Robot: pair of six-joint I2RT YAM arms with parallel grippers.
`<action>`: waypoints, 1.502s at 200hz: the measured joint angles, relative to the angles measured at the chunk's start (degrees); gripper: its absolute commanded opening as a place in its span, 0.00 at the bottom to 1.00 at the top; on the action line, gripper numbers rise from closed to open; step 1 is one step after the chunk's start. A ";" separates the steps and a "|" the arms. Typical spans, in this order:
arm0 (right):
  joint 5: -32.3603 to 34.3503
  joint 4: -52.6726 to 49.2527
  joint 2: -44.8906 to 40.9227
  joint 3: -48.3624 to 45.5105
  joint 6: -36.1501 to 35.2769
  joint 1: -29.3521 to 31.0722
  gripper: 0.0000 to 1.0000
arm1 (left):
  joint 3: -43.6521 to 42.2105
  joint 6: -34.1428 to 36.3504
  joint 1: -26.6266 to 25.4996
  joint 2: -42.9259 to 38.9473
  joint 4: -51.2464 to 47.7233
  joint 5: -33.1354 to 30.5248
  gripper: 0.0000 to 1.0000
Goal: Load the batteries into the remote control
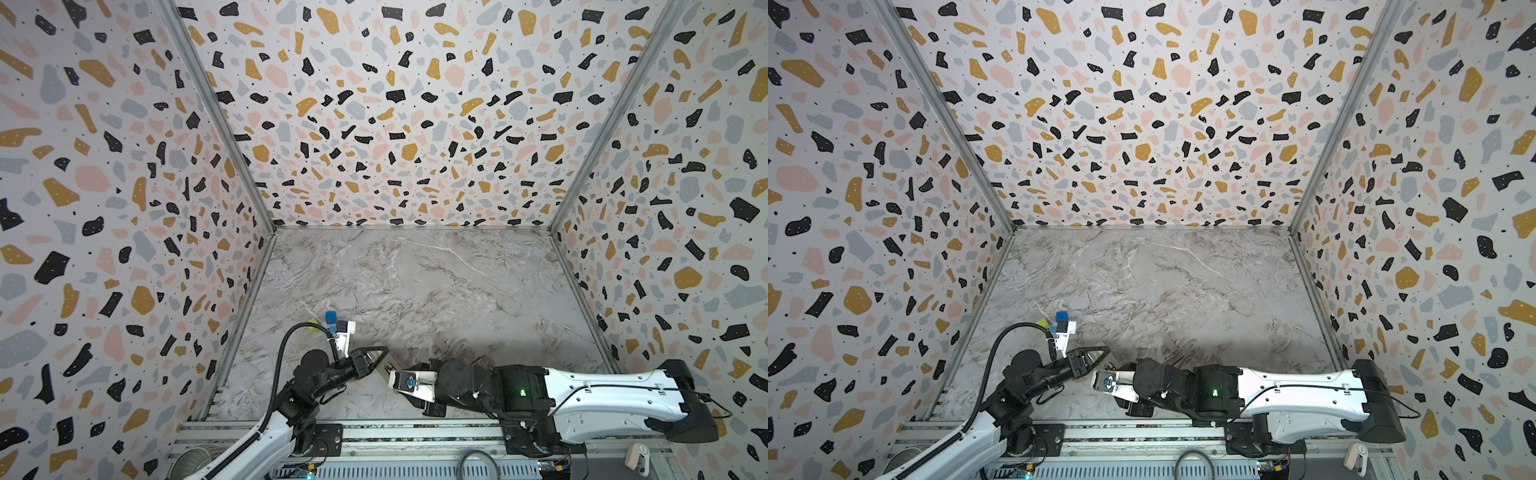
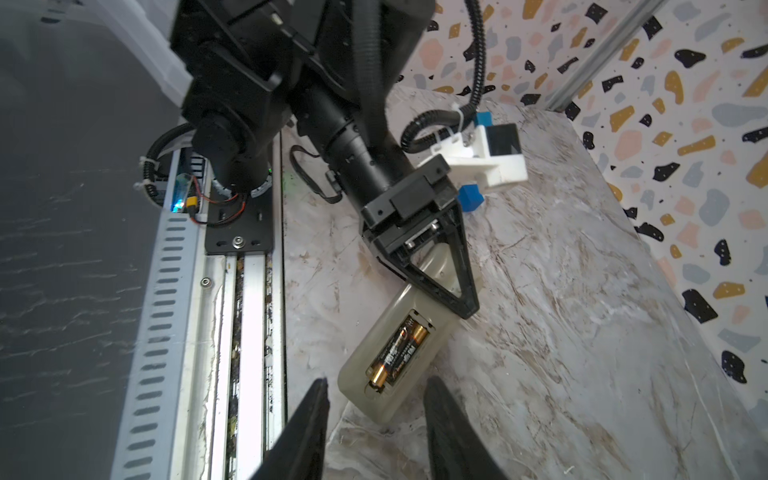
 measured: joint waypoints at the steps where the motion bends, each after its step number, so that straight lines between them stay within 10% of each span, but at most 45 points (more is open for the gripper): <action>1: 0.00 0.00 0.02 0.00 -0.11 0.07 0.37 | 0.00 0.09 0.00 0.07 -0.13 0.20 0.00; 300: -4.98 2.08 13.31 -3.65 -9.70 -0.90 0.20 | 1.36 3.39 0.00 1.05 -4.37 9.99 0.00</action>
